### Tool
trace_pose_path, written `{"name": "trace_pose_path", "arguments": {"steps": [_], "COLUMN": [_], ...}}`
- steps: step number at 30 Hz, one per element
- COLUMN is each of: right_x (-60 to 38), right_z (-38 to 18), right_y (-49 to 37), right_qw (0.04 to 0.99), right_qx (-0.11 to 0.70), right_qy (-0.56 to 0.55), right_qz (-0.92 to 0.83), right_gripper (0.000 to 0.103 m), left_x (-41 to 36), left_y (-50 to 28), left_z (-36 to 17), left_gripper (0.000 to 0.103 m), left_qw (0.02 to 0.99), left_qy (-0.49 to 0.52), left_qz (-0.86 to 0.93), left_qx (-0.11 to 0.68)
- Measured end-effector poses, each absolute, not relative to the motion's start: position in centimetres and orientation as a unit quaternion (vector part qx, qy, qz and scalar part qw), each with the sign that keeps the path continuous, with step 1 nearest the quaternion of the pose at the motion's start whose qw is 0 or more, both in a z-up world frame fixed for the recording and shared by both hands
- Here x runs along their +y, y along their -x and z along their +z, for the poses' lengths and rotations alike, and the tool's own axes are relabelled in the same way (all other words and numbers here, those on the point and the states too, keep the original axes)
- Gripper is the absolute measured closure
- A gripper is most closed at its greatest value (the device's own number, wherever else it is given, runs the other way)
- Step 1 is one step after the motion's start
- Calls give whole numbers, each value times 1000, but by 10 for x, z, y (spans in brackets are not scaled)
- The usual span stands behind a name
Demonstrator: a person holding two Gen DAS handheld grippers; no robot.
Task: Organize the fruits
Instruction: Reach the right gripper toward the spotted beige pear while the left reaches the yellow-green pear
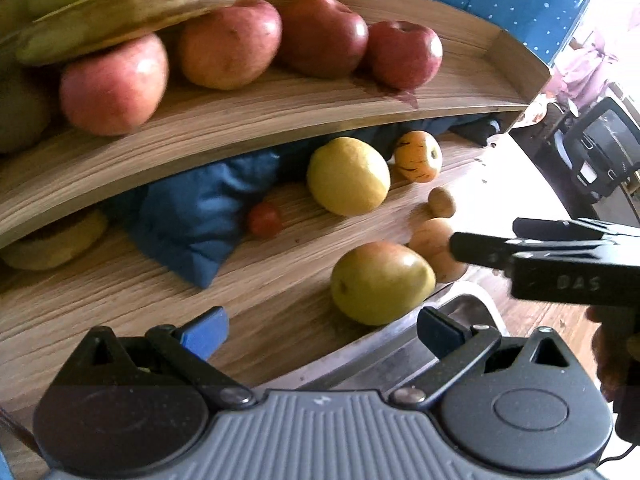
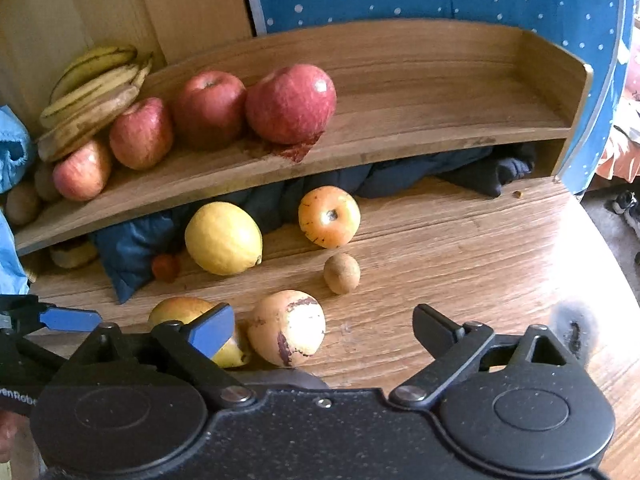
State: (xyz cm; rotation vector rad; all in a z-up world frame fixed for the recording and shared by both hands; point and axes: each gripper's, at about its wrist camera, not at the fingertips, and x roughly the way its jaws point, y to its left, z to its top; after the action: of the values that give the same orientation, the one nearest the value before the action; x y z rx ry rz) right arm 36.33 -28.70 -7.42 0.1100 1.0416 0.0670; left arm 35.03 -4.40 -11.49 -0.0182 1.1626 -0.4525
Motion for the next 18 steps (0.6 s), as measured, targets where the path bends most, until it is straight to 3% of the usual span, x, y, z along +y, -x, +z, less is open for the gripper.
{"name": "trace_pose_path", "arguments": {"steps": [12, 18], "right_x": [-286, -289], "right_z": [-88, -91], "right_y": [-375, -378], "right_qw": [853, 850], "right_qx": [517, 521], "right_qy": [-61, -71], "right_qz": [32, 38], "right_gripper": [16, 16], "left_x": [-62, -68], "left_y": [-364, -369], "left_z": [-122, -129], "left_gripper": [5, 13], "left_qw": [800, 792], "left_qy": [21, 18], "left_qz": [-250, -272], "left_qx": [545, 546]}}
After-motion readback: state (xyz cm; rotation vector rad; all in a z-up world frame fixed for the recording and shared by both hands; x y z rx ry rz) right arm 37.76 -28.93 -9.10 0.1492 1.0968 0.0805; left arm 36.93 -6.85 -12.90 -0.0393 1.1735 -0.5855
